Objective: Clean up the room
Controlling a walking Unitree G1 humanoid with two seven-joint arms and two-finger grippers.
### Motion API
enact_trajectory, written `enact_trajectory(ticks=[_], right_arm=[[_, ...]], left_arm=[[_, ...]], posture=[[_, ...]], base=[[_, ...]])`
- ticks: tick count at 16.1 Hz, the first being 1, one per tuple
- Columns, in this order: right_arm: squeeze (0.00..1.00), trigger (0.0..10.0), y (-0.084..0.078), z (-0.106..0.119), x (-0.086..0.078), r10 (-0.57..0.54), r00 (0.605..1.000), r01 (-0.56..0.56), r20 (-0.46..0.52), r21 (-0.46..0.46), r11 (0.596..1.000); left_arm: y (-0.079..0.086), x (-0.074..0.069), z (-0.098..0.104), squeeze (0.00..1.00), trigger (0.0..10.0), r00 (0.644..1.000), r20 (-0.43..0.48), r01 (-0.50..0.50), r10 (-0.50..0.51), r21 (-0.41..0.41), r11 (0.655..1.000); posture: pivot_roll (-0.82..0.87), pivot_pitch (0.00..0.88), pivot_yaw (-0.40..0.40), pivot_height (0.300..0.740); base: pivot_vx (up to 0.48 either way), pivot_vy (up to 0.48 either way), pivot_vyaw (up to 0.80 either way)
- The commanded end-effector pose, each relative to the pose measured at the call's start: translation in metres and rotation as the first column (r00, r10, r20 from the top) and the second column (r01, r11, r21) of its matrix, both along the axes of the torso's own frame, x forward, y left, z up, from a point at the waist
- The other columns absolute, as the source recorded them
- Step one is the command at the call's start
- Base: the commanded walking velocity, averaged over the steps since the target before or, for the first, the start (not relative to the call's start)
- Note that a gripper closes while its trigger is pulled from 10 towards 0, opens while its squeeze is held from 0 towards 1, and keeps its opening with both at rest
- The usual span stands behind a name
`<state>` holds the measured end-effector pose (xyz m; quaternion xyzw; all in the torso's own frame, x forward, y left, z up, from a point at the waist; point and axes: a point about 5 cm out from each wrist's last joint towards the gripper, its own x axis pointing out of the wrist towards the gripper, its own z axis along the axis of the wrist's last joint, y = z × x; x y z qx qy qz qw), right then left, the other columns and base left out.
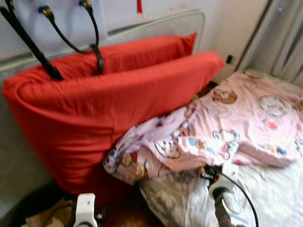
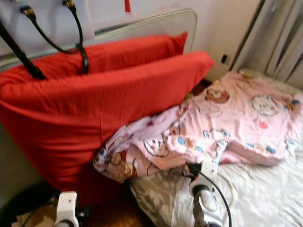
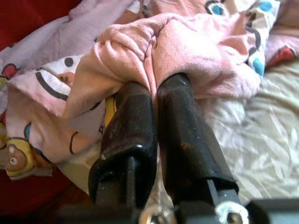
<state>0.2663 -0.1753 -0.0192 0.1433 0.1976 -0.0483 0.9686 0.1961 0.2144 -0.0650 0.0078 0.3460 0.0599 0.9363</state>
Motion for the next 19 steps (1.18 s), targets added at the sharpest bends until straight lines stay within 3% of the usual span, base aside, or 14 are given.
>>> enact_trajectory(ticks=[1,5,12,19], right_arm=[[0.00,10.0,-0.001,0.000,-0.001,-0.009,1.000,0.009,0.005,-0.001,1.000],[0.00,10.0,-0.002,0.001,-0.001,-0.012,1.000,0.012,0.017,-0.003,1.000],[0.00,10.0,-0.001,0.001,-0.001,-0.011,1.000,0.011,0.022,-0.018,1.000],[0.00,10.0,-0.014,0.006,0.000,-0.068,0.996,0.072,0.054,-0.080,0.994]], left_arm=[[-0.003,-0.011,-0.007,0.00,10.0,0.999,-0.046,0.013,-0.013,-0.001,1.000],[-0.002,-0.024,-0.015,0.00,10.0,0.995,-0.100,-0.008,0.008,-0.002,1.000],[0.004,-0.026,-0.015,0.00,10.0,0.993,-0.118,-0.020,0.020,-0.004,1.000],[0.005,-0.035,-0.019,0.00,10.0,0.989,-0.151,0.001,-0.001,-0.001,1.000]], posture=[[0.06,0.000,-0.058,0.740],[0.06,0.000,-0.060,0.740],[0.05,0.000,-0.056,0.740],[0.05,0.000,-0.050,0.740]], base=[[0.000,0.000,0.00],[0.000,0.000,0.00],[0.000,0.000,0.00],[0.000,0.000,0.00]])
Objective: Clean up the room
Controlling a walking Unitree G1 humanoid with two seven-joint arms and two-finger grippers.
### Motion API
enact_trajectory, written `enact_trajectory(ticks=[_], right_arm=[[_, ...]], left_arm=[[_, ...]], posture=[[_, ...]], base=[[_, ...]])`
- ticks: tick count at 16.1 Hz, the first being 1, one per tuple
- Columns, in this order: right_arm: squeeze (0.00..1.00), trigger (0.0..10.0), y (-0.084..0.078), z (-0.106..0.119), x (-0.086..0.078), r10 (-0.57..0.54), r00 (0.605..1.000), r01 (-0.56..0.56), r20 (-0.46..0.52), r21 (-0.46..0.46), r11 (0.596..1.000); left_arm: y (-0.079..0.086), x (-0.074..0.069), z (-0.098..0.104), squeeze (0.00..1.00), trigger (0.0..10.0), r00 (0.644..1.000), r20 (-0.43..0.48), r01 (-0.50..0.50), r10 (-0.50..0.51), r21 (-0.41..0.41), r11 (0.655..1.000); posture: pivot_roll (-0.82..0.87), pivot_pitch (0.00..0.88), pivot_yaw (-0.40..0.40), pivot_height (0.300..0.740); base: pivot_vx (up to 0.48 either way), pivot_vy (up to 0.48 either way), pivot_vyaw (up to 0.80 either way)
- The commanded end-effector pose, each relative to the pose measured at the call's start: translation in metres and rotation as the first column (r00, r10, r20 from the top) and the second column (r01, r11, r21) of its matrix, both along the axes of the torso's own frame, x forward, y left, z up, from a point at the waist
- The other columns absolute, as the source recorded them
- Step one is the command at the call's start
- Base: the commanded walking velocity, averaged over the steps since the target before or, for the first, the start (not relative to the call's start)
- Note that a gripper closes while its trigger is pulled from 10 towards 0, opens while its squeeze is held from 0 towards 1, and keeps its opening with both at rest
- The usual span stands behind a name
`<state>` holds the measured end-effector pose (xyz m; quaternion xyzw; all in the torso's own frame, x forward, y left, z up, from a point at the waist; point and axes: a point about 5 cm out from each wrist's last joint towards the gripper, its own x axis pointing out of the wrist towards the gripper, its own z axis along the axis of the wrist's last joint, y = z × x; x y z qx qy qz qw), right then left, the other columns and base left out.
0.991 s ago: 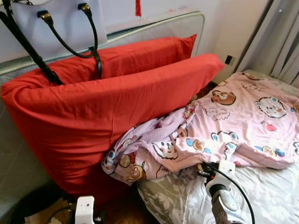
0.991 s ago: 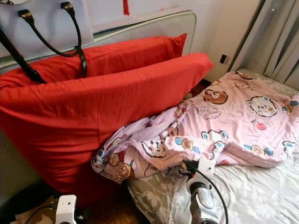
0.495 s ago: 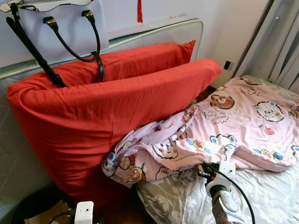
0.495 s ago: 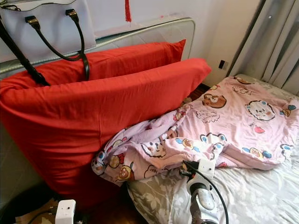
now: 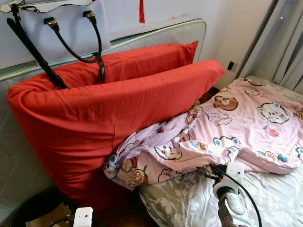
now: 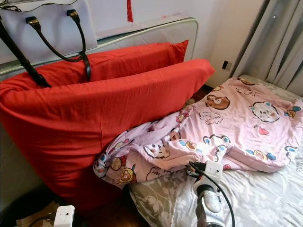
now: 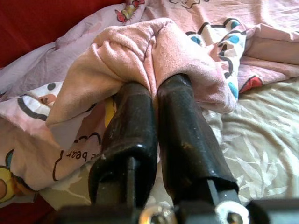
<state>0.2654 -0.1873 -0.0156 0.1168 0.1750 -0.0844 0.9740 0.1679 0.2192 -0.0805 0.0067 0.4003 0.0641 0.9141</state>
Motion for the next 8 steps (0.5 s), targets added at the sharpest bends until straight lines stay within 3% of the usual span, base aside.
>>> enact_trajectory(ticks=[1,8], right_arm=[[0.00,10.0,-0.0023,0.0023,0.0004,-0.004,1.000,0.005,0.018,-0.018,1.000],[0.00,10.0,-0.0012,0.0042,0.0013,-0.002,0.999,0.004,0.034,-0.042,0.999]], left_arm=[[-0.0004,-0.0076,-0.0040,0.00,10.0,0.999,-0.037,0.013,-0.013,0.003,1.000],[0.0001,-0.0110,-0.0056,0.00,10.0,0.999,-0.052,0.010,-0.010,0.004,1.000]], posture=[[0.05,0.000,-0.050,0.740],[0.05,0.000,-0.059,0.740]], base=[[0.000,0.000,0.00],[0.000,0.000,0.00]])
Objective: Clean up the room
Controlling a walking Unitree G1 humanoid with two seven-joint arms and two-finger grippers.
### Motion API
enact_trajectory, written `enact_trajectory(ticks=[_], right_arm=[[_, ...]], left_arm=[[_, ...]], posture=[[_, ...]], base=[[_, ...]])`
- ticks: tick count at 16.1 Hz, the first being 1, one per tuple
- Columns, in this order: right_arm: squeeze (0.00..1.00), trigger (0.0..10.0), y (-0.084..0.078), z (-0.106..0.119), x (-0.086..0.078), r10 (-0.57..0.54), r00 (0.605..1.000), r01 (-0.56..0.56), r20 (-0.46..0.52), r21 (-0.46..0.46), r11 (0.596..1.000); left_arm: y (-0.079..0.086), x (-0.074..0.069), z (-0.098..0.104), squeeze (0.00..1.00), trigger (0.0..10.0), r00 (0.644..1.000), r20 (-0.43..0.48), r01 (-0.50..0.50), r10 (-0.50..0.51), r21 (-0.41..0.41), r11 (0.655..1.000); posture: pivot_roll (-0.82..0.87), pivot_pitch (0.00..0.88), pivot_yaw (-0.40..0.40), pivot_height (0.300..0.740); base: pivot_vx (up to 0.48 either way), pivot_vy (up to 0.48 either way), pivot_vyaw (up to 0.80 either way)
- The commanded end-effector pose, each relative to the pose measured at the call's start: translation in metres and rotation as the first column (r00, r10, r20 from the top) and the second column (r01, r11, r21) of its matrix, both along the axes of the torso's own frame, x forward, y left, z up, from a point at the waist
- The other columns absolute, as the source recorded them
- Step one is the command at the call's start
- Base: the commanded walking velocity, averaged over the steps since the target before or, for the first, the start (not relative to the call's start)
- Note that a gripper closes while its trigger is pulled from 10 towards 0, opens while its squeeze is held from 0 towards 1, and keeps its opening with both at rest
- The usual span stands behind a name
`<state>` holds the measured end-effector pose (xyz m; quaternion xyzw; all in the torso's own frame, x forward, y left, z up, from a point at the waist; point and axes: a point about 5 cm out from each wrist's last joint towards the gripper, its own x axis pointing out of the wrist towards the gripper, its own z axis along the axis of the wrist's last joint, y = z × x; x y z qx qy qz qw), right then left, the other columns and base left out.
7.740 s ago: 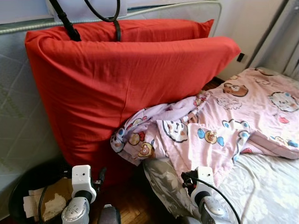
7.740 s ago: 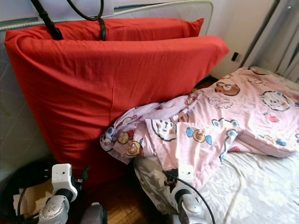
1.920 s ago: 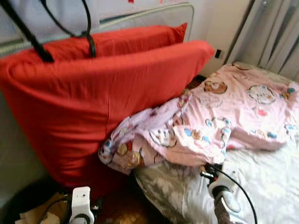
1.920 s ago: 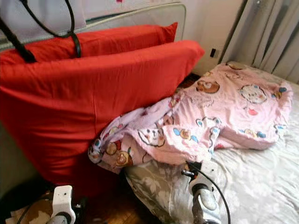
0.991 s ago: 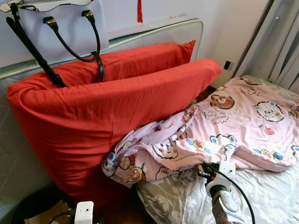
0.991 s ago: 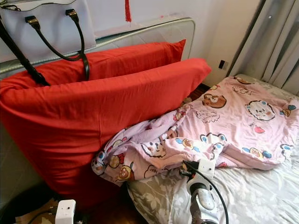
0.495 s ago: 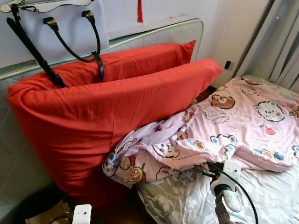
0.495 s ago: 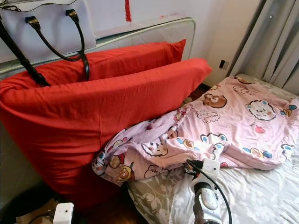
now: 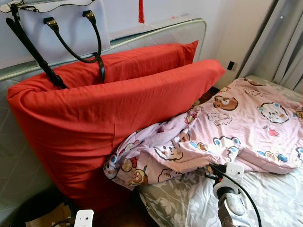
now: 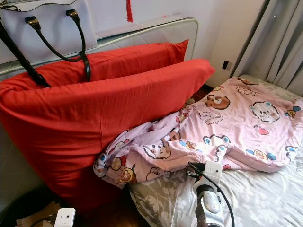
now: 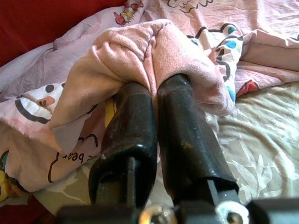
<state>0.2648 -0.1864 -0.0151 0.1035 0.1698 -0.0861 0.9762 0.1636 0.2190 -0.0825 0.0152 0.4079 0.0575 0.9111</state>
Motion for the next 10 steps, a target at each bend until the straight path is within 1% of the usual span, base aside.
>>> enact_trajectory(ticks=[1,7,10], right_arm=[[0.00,10.0,-0.0025,0.0043,0.0023,-0.007,1.000,0.007,0.029,-0.016,1.000],[0.00,10.0,-0.0047,0.0059,0.0026,-0.022,0.999,0.023,0.043,-0.022,0.999],[0.00,10.0,-0.0042,0.0052,0.0017,-0.025,0.999,0.026,0.041,-0.022,0.999]], left_arm=[[0.0005,-0.0067,-0.0035,0.00,10.0,0.999,-0.035,-0.010,0.010,-0.004,1.000],[0.0027,-0.0074,-0.0034,0.00,10.0,0.999,-0.039,-0.013,0.013,0.000,1.000],[0.0037,-0.0072,-0.0032,0.00,10.0,0.999,-0.039,-0.013,0.013,0.001,1.000]], posture=[[0.05,0.000,-0.059,0.740],[0.06,0.000,-0.057,0.740],[0.06,0.000,-0.057,0.740]], base=[[0.000,0.000,0.00],[0.000,0.000,0.00],[-0.257,0.000,0.00]])
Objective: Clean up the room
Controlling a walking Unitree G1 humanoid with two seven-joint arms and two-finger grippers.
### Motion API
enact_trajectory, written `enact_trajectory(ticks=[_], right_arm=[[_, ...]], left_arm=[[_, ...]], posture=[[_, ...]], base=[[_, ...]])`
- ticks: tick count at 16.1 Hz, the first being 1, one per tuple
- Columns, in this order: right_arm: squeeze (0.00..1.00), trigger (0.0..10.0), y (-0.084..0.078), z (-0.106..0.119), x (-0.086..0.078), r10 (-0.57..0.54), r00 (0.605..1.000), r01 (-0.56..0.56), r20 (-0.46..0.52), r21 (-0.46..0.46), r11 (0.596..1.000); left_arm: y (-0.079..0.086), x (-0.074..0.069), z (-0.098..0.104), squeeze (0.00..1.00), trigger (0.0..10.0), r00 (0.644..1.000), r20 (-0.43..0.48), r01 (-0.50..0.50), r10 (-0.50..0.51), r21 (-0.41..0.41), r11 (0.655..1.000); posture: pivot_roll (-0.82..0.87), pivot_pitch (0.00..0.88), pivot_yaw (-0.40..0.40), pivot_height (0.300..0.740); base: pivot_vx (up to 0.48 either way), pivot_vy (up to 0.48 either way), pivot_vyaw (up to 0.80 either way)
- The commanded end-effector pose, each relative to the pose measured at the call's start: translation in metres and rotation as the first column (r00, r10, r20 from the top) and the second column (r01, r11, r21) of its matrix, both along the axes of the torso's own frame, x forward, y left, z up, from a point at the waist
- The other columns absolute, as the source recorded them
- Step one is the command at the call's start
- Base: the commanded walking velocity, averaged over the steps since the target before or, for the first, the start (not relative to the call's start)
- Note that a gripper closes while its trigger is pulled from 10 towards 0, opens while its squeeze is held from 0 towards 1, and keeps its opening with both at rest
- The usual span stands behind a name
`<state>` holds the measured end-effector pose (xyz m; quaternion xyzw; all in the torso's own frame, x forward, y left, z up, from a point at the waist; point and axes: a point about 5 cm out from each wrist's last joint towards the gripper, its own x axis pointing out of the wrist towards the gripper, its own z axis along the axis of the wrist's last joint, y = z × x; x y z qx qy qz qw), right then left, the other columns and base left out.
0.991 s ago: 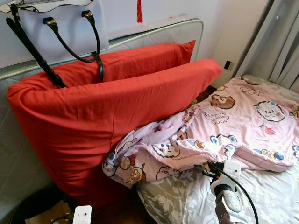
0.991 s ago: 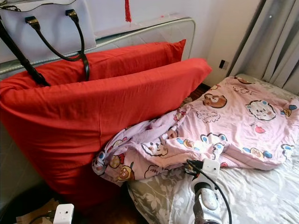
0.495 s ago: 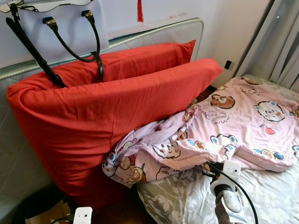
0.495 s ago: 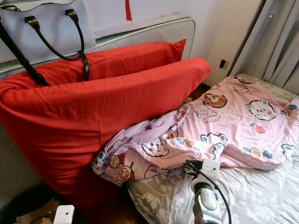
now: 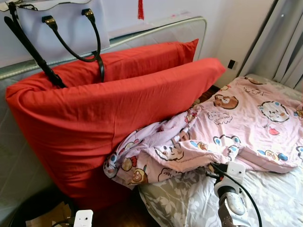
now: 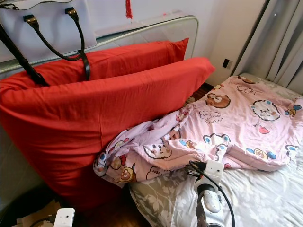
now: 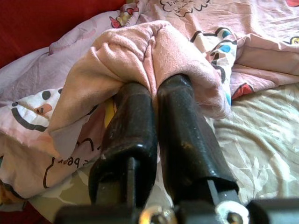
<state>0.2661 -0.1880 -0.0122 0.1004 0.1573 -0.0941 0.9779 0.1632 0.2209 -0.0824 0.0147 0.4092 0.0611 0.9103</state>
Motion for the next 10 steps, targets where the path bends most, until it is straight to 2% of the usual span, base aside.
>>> enact_trajectory(ticks=[1,10], right_arm=[[0.00,10.0,-0.0027,0.0022,0.0003,-0.010,1.000,0.010,0.018,-0.011,1.000],[0.00,10.0,-0.0121,0.0065,0.0022,-0.050,0.998,0.051,0.037,-0.027,0.998]], left_arm=[[0.0020,-0.0068,-0.0033,0.00,10.0,0.999,-0.036,-0.007,0.007,-0.001,1.000],[0.0008,-0.0050,-0.0025,0.00,10.0,1.000,-0.024,-0.005,0.004,-0.003,1.000]], posture=[[0.06,0.000,-0.057,0.740],[0.07,0.000,-0.057,0.740]], base=[[-0.270,0.000,0.00],[-0.274,0.000,0.00]])
